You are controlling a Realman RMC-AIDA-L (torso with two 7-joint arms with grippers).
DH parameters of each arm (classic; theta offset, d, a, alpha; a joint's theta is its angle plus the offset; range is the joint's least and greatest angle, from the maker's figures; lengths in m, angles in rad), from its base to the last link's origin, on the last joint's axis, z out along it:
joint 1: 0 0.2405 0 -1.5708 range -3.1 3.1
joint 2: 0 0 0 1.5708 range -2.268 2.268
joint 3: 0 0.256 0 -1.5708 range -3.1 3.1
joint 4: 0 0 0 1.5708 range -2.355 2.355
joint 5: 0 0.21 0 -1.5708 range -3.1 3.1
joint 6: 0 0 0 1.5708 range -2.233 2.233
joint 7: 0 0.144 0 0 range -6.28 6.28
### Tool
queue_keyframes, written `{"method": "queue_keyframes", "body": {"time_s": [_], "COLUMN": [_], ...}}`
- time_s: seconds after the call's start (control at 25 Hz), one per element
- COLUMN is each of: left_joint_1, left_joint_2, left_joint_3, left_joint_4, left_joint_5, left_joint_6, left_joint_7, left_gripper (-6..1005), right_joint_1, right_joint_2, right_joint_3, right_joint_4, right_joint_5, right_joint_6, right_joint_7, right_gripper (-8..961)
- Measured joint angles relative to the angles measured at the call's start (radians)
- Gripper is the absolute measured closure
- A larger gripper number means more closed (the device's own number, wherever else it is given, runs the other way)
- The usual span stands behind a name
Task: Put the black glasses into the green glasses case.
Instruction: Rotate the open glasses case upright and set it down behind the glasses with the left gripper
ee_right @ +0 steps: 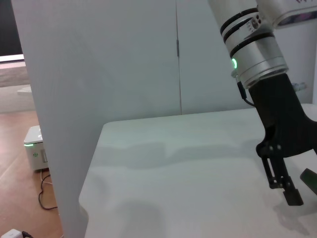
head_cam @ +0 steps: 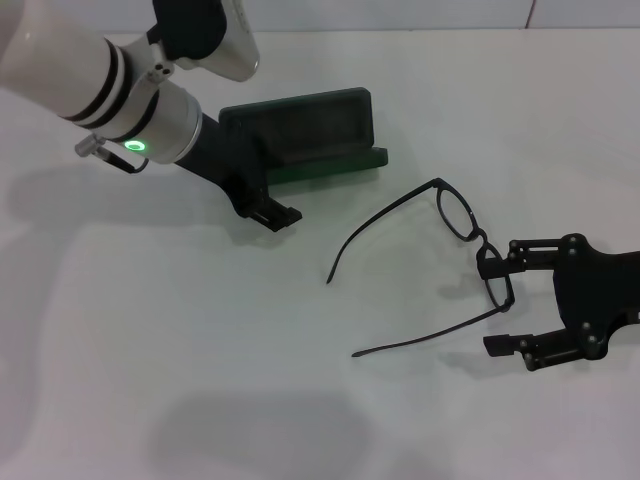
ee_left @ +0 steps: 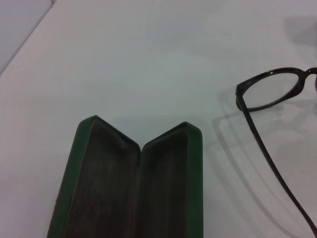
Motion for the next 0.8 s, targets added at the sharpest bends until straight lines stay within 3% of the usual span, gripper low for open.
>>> {"method": "queue_keyframes", "body": {"time_s": [0.28, 0.8], "left_joint_1": [0.006, 0.086], "left_joint_2": [-0.001, -0.003], "left_joint_3": [0.012, 0.065], "left_joint_4": [0.000, 0.009], "left_joint_5": [-0.006, -0.092], "left_joint_6": [0.004, -0.003], "left_joint_7": [0.000, 0.013], "left_gripper": [227, 240], "right_joint_1": [-0.001, 0.000], "right_joint_2": [0.000, 0.001], "right_joint_3": [0.000, 0.000], "right_joint_4": [0.002, 0.001], "right_joint_5": [-0.009, -0.010], "right_joint_6": [0.009, 0.010], "right_joint_7": [0.000, 0.000], "right_gripper": [158, 158]}}
